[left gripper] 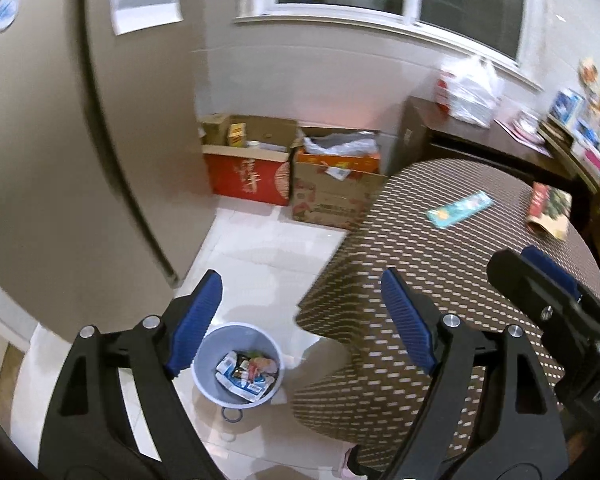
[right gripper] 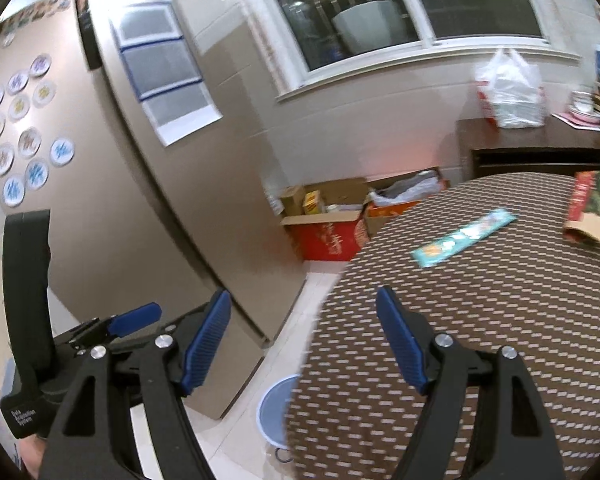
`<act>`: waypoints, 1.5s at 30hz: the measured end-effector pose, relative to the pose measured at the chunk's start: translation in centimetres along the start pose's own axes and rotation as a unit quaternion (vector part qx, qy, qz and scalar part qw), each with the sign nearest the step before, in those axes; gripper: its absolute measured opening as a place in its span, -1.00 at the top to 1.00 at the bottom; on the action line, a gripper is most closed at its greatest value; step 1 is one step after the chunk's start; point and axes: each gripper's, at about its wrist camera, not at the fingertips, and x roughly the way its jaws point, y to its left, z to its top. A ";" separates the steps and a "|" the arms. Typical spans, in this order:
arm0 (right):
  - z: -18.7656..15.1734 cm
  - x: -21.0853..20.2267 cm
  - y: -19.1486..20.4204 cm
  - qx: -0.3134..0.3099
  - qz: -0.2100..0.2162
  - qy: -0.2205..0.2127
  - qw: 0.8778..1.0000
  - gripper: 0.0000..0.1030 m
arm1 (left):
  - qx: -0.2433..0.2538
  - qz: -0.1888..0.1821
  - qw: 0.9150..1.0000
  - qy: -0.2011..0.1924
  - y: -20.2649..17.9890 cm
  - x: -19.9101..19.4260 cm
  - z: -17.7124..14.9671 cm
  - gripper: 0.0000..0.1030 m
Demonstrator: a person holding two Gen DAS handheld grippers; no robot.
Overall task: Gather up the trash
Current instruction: 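Grasp the teal pet-snack strip with left gripper while right grasps the red-green paper bag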
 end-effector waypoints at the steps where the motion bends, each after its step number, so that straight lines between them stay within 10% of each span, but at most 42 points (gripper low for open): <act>1: 0.2 -0.5 -1.0 0.005 -0.005 -0.003 1.000 -0.44 | 0.008 -0.004 1.000 0.001 -1.0 0.1 0.1 -0.58; 18: 1.9 -6.5 -20.1 0.129 -0.107 -0.045 0.985 -0.44 | 0.175 -0.065 0.982 0.023 -18.5 6.3 2.8 -0.59; 39: 5.4 2.1 -32.1 0.230 -0.141 -0.014 0.963 -0.42 | 0.230 -0.102 0.965 0.072 -22.5 19.6 6.2 -0.59; 45: 5.9 3.3 -31.4 0.221 -0.118 0.000 0.968 0.58 | 0.189 -0.151 0.966 0.094 -22.1 21.5 7.2 -0.55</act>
